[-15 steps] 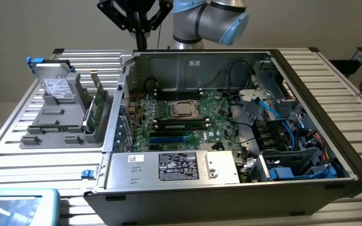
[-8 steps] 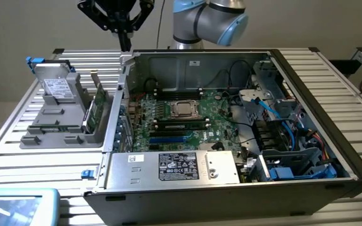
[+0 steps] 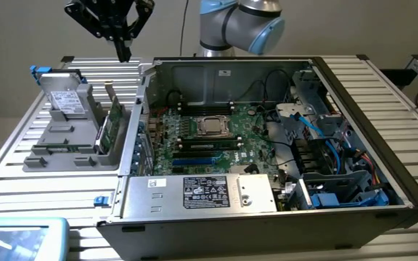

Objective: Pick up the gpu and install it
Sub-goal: 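Reach for the gpu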

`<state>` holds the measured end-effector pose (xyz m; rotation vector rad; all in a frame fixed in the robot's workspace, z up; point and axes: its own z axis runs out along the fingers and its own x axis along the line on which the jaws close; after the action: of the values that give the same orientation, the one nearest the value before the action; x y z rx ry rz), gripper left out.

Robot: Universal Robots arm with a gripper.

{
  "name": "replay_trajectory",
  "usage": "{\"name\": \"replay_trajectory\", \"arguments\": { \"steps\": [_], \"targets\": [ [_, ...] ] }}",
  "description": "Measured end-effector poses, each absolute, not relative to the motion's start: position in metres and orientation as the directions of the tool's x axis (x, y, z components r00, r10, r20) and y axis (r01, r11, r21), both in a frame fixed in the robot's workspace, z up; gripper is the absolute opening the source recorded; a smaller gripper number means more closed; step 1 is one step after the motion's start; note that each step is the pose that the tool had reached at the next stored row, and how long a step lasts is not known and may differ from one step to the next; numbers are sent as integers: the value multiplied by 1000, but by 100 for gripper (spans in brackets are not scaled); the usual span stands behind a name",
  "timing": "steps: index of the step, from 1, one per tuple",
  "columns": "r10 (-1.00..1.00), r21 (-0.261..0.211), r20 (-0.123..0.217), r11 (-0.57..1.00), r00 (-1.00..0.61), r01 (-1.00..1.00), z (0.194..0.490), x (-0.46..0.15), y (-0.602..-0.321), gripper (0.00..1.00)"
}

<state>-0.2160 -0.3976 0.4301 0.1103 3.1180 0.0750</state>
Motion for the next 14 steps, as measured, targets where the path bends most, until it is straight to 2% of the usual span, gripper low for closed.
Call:
{"name": "replay_trajectory", "arguments": {
  "steps": [14],
  "targets": [
    [71, 49, -19, 996, -997, 70, 410, -278, -386, 12]
  ]
}}
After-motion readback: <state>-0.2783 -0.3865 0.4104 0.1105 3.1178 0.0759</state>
